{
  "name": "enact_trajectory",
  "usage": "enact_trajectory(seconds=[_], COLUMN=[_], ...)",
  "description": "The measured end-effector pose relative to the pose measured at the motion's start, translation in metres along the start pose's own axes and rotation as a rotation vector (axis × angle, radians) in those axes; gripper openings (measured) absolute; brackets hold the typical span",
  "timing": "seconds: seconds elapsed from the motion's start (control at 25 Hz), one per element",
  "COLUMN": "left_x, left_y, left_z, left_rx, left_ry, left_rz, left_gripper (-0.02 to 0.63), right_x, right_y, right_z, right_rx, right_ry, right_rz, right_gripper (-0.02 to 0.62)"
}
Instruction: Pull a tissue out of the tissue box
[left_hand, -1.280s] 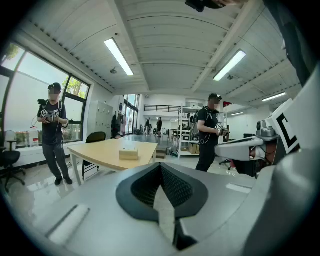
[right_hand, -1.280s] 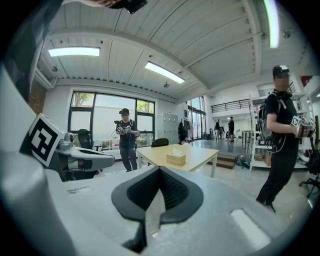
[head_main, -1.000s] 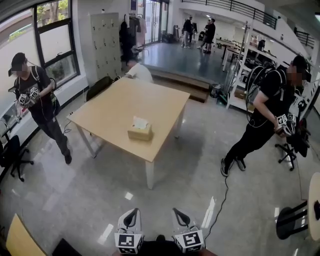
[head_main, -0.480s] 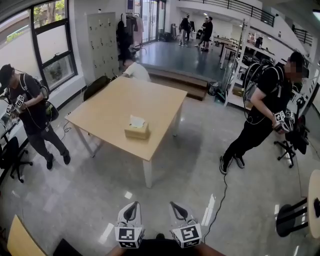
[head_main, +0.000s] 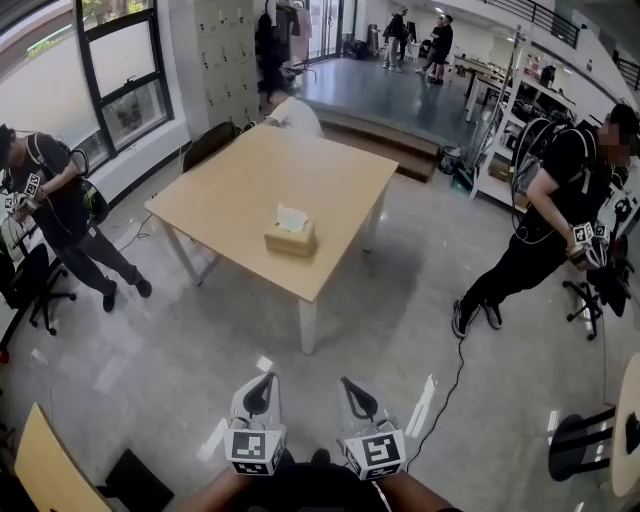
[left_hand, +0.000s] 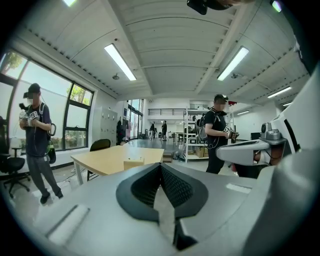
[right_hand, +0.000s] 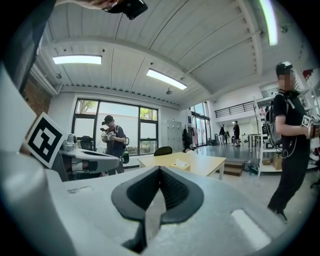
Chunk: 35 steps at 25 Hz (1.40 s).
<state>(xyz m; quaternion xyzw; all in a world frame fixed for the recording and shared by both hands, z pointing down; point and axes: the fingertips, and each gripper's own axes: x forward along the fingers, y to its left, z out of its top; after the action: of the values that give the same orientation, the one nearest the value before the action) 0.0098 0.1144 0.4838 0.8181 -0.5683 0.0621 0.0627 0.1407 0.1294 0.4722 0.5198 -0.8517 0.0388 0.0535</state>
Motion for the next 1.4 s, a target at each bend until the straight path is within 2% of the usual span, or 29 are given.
enact_trajectory(seconds=[0.44, 0.88, 1.24, 1.4], left_x=[0.068, 0.154, 0.204, 0.217], left_y=[0.037, 0.12, 0.171, 0.192], left_z=[0.007, 0.02, 0.053, 0.056], left_rx=[0.014, 0.016, 0.027, 0.03], left_ry=[-0.001, 0.009, -0.037, -0.018], left_rz=[-0.059, -0.086, -0.123, -0.114], left_gripper=[0.017, 0.018, 0.018, 0.018], right_x=[0.07, 0.19, 0.249, 0.269], right_y=[-0.022, -0.039, -0.05, -0.051], right_z=[0.0, 0.007, 0.03, 0.033], right_rx=[-0.004, 0.007, -0.032, -0.026], right_ry=[0.044, 0.091, 0.095, 0.105], right_rz=[-0.06, -0.115, -0.157, -0.153], right_gripper=[-0.006, -0.006, -0.006, -0.006])
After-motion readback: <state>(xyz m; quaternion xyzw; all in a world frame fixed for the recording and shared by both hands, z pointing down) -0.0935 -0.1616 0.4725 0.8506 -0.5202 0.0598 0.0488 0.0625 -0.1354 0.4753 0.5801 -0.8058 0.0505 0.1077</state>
